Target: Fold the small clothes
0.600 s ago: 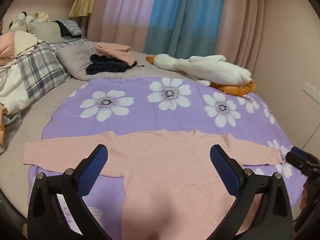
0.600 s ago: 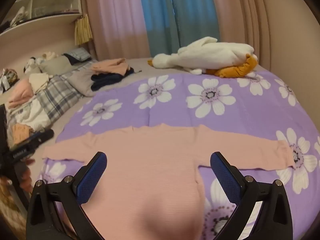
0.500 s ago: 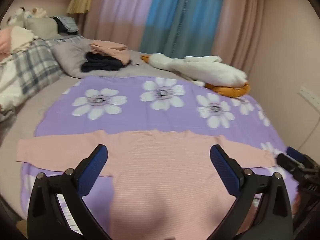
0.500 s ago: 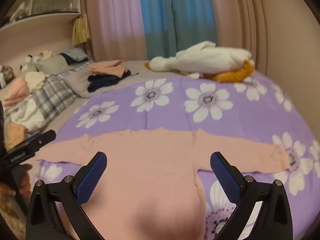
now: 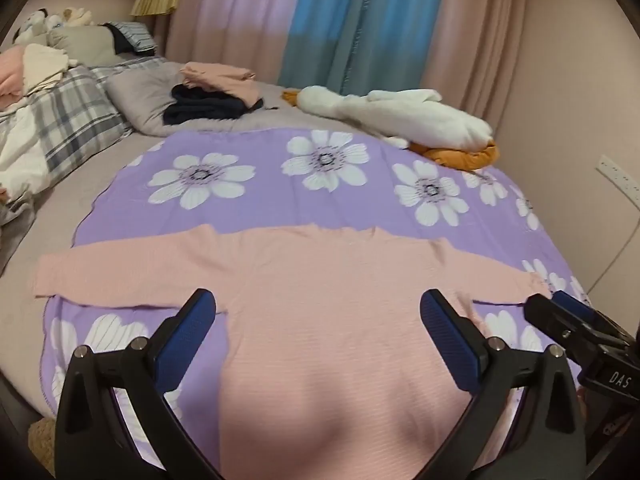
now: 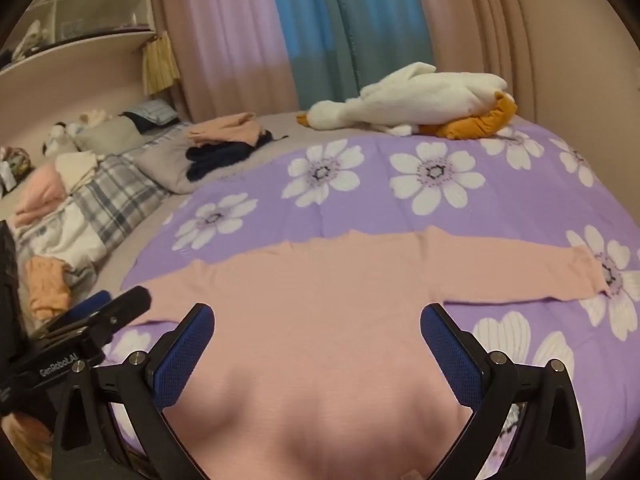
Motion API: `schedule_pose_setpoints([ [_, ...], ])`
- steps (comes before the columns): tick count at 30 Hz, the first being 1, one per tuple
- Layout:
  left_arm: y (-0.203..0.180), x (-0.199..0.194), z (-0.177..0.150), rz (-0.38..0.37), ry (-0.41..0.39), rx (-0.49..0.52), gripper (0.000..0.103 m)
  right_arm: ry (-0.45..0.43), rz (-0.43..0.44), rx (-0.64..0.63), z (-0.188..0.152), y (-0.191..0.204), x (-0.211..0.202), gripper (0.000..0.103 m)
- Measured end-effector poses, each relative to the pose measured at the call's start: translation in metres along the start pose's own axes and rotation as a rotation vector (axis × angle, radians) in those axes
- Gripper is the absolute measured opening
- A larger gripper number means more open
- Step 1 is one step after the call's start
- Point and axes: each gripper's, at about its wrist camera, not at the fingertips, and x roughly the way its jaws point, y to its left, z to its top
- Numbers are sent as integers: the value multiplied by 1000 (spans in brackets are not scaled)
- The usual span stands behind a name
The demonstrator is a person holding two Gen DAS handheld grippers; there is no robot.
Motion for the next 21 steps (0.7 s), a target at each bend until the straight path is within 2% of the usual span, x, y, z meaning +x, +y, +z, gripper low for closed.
schedule_pose_setpoints([
  [8,5,-4,-5,-23,18,-25,102,-30,-21,8,-17,-2,-5,102],
  [21,3,-8,-13,-68,35,-43,102,-16,-32,-17,-27,6,-3,102],
])
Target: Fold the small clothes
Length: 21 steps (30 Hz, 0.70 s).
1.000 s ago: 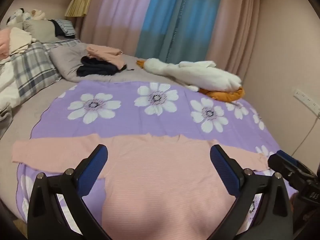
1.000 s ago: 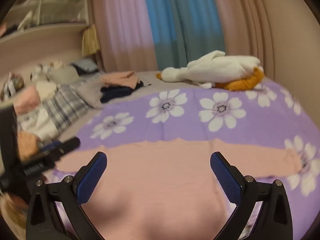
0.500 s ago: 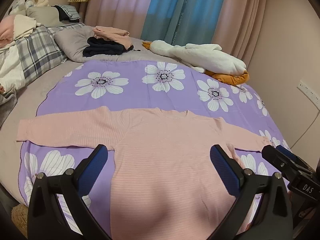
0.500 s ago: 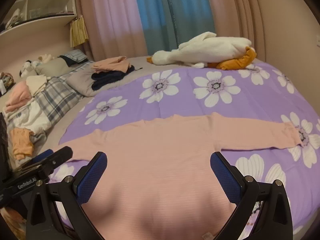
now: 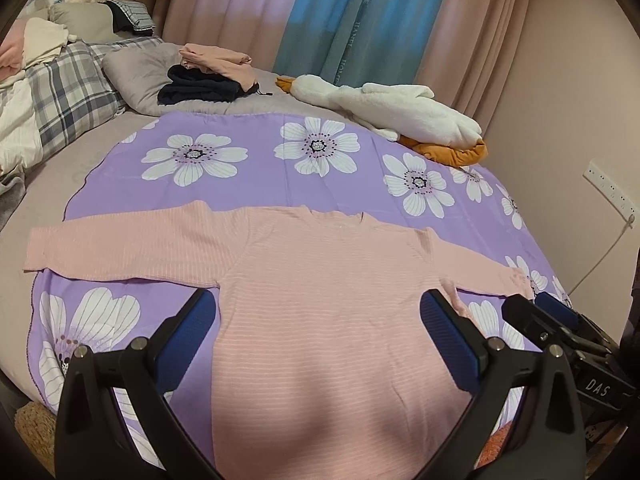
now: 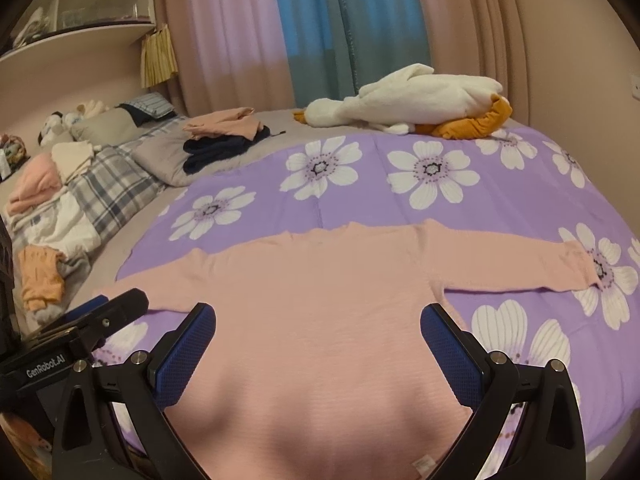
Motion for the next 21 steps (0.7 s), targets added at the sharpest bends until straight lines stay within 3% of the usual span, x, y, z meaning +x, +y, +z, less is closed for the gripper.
schedule_pose_setpoints([
  [21,11,-5,-2,-13,-18,-63,102,1,14,18,-6,7,-2,102],
])
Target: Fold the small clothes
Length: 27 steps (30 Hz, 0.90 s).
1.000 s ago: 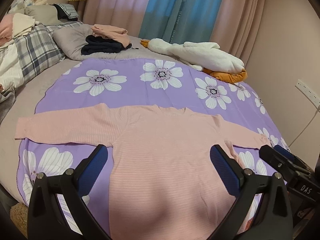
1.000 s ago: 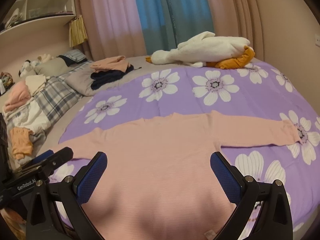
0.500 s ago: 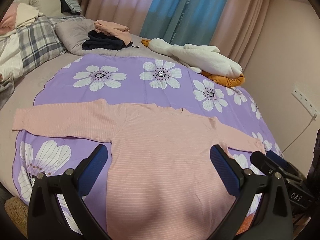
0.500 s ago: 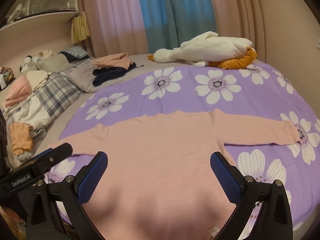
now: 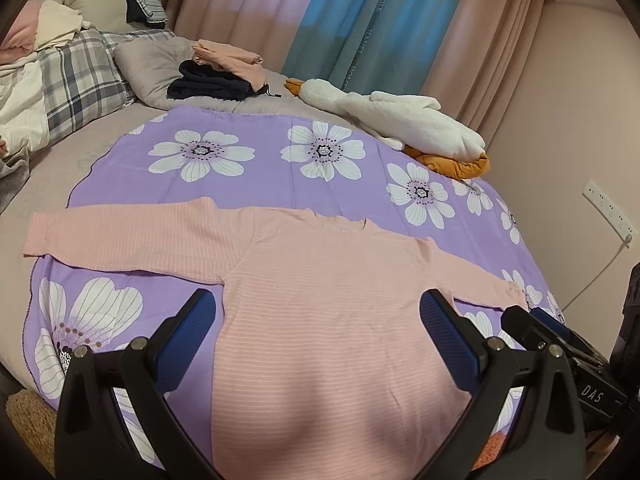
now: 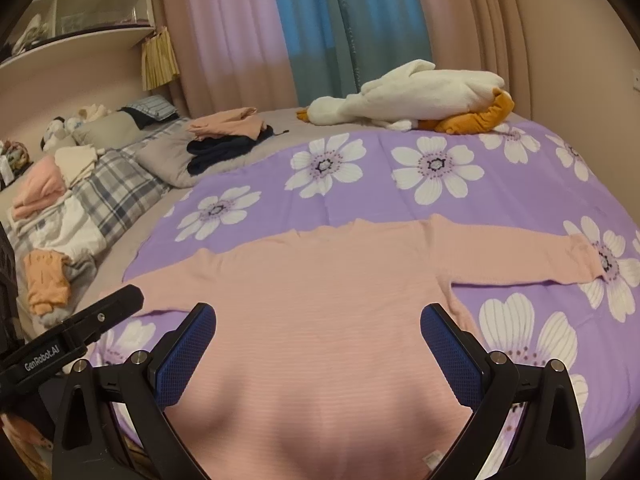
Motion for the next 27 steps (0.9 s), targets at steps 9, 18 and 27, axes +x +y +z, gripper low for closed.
schedule_pose_setpoints([
  [9,4,-2,-1,-3,-8,-8,101,1,0,-2,-1,0,0,102],
  [18,7,1,-2,5,9,-9,101,8,2,-1,-4,3,1,102],
  [27,4,2,-3,16,21,13,101,13,2,-1,-4,6,4,102],
])
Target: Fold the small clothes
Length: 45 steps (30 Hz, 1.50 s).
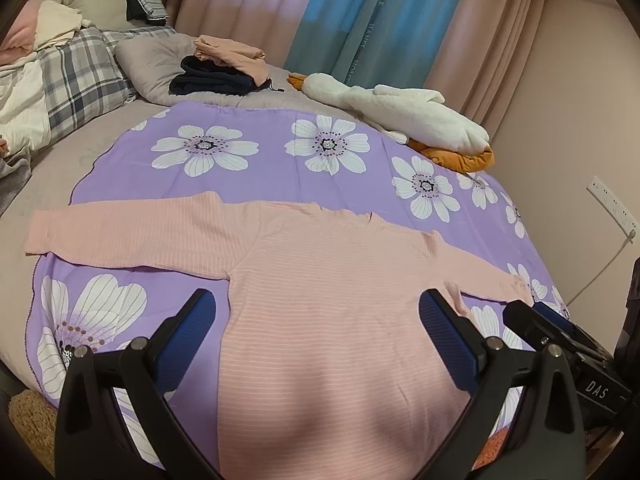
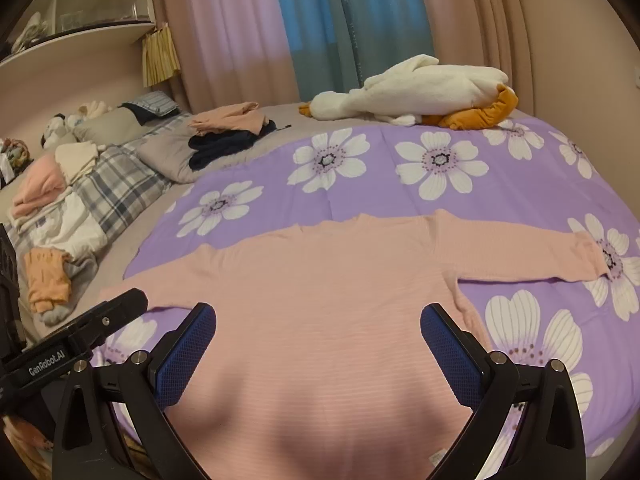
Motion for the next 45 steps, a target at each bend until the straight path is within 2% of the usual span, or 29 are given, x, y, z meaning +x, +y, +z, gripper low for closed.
schedule_pose_setpoints([
  [28,-10,10,-4,-1,44,59,102,30,21,13,-2,-1,5,102],
  [45,-16,9,0,-12,41,65,102,34,34,33,4,-9,3,102],
])
